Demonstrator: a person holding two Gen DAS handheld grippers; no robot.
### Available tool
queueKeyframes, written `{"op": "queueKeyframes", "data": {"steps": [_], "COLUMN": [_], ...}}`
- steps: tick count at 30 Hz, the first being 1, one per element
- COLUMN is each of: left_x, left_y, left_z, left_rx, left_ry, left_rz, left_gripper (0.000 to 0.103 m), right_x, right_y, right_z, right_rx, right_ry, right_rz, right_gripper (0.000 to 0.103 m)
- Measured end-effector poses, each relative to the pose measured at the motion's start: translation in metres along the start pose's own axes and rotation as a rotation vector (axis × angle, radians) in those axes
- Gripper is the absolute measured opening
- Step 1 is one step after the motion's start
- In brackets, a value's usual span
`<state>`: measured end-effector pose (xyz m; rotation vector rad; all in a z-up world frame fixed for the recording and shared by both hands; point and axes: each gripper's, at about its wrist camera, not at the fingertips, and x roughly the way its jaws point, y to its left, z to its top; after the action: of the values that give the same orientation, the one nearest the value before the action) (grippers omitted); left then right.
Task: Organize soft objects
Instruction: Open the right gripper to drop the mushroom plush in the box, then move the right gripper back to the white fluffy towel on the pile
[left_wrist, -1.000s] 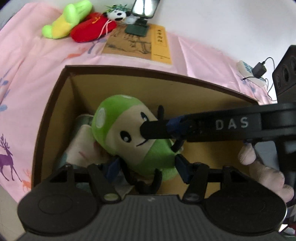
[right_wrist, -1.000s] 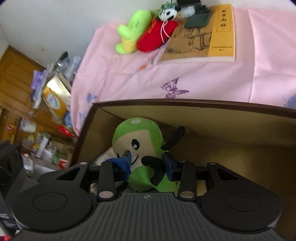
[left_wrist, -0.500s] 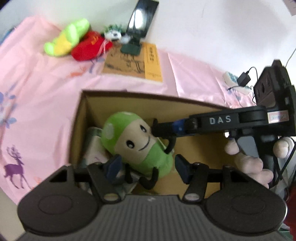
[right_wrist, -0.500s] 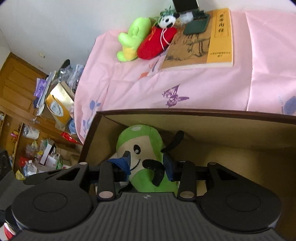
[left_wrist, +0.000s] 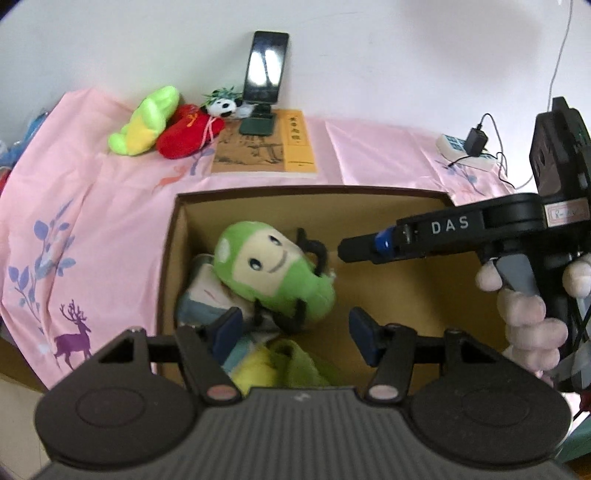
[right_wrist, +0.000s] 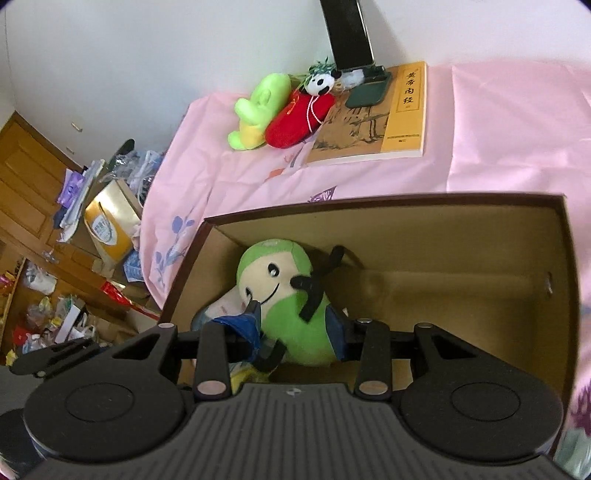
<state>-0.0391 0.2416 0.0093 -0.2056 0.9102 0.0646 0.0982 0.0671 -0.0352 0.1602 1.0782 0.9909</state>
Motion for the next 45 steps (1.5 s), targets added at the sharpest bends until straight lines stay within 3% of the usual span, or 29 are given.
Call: {"op": "queueKeyframes", "data": {"steps": [12, 22, 37, 45], "left_x": [-0.021, -0.031, -0.018, 0.005], "left_y": [-0.060, -0.105, -0.179, -0.210], "left_z": [-0.024, -0.055, -0.086, -0.089], "left_rx": [-0.020, -0.033, 0.024, 0.077], "left_ry": [-0.018, -0.004, 0.038, 0.090], "left_rz": [0.097, 0.180, 0.206, 0.177], "left_gripper": [0.060, 0.060, 0.060, 0.060], "right_x": [-0.065, -0.105, -0.145, -0.162], "right_y": [0.004, -0.007, -0.042, -0.070], "right_z": [-0.046, -0.084, -0.135, -0.152], "right_rx": [-0.039, -0.048, 0.022, 0.086], "right_ry": [-0.065, -0.067, -0.060, -0.063], "right_rz": [0.002, 0.021, 0.041, 0.024], "right_gripper": [0.023, 0.023, 0.023, 0.023]}}
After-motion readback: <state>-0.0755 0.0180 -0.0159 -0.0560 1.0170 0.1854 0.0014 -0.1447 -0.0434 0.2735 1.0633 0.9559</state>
